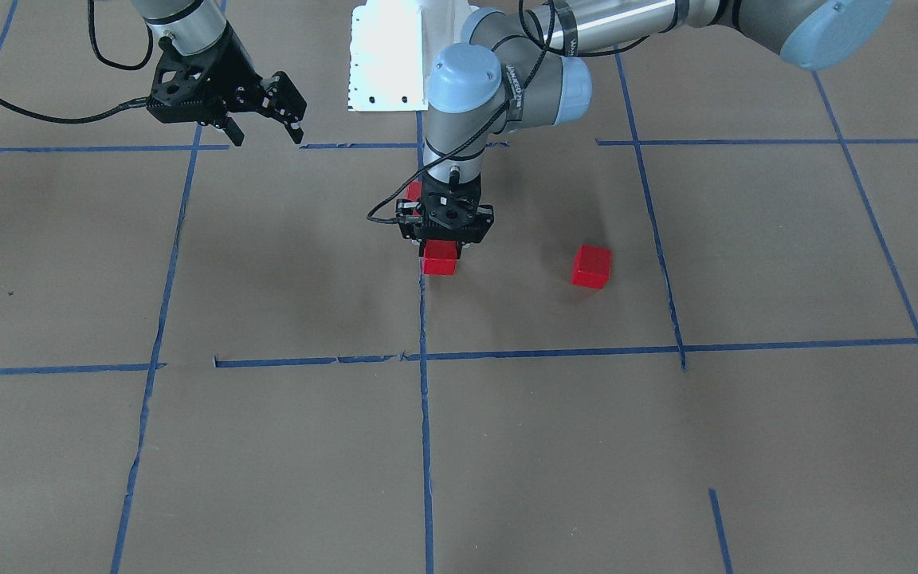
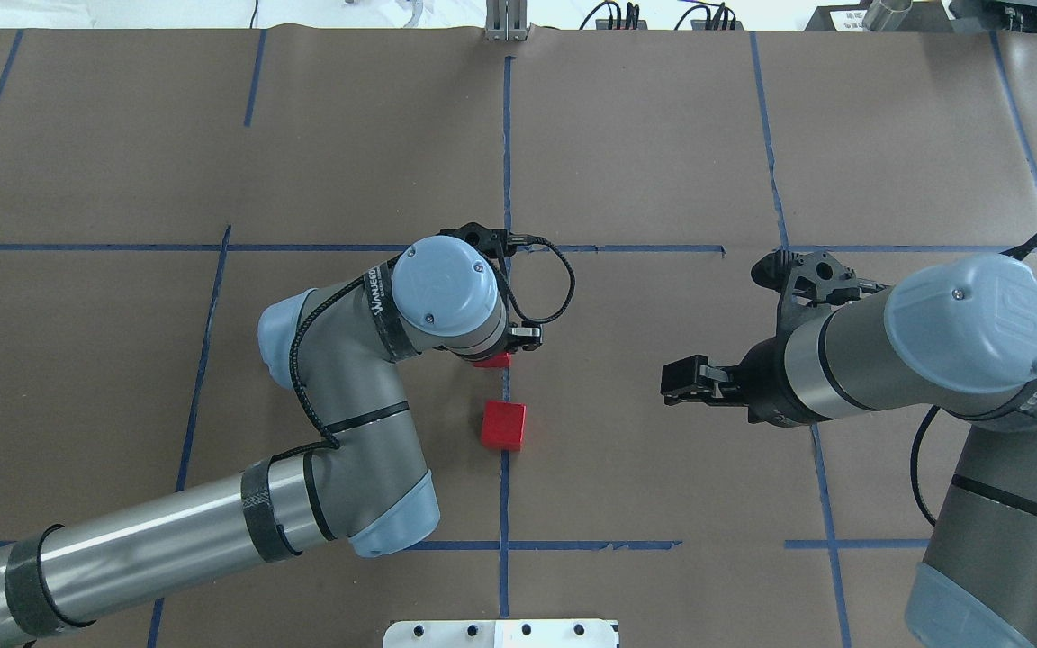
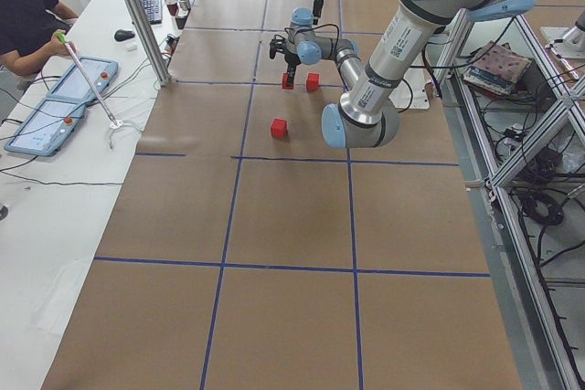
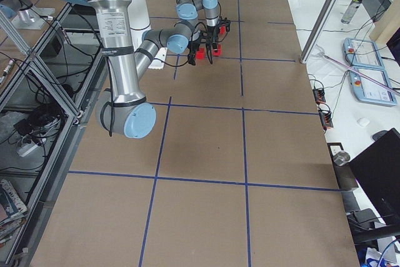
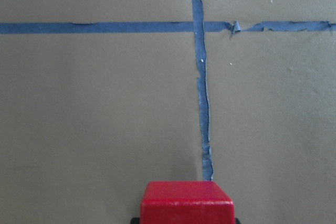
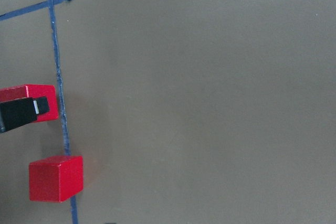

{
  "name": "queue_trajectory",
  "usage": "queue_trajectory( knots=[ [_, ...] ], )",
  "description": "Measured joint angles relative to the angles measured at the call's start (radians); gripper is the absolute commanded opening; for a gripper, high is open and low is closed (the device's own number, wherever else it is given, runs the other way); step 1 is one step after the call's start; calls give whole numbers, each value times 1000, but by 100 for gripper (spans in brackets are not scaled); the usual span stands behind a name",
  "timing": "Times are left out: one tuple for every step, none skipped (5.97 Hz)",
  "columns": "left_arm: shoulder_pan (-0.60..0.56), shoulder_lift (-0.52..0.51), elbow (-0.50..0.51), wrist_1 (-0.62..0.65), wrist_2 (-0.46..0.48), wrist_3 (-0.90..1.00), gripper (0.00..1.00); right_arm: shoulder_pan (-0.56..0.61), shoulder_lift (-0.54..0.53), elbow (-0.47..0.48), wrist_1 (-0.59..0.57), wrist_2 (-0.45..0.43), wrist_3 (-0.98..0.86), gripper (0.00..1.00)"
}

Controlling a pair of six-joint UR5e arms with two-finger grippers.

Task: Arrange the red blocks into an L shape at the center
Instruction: 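Place the held cube against the far side of the centered cube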

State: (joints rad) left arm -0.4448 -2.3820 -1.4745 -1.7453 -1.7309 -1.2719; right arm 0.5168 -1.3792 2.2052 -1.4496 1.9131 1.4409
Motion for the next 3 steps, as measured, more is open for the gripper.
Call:
queue_trajectory(
  knots=[
    [6,-5,5,1,0,-19,0,0,-1,0,0,-2,1,100],
    [16,-7,3,12,1,-34,0,0,-2,-1,0,-3,1,100],
    [23,-7,-4,28,2,-48,0,-1,-2,-2,0,-4,1,100]
  ],
)
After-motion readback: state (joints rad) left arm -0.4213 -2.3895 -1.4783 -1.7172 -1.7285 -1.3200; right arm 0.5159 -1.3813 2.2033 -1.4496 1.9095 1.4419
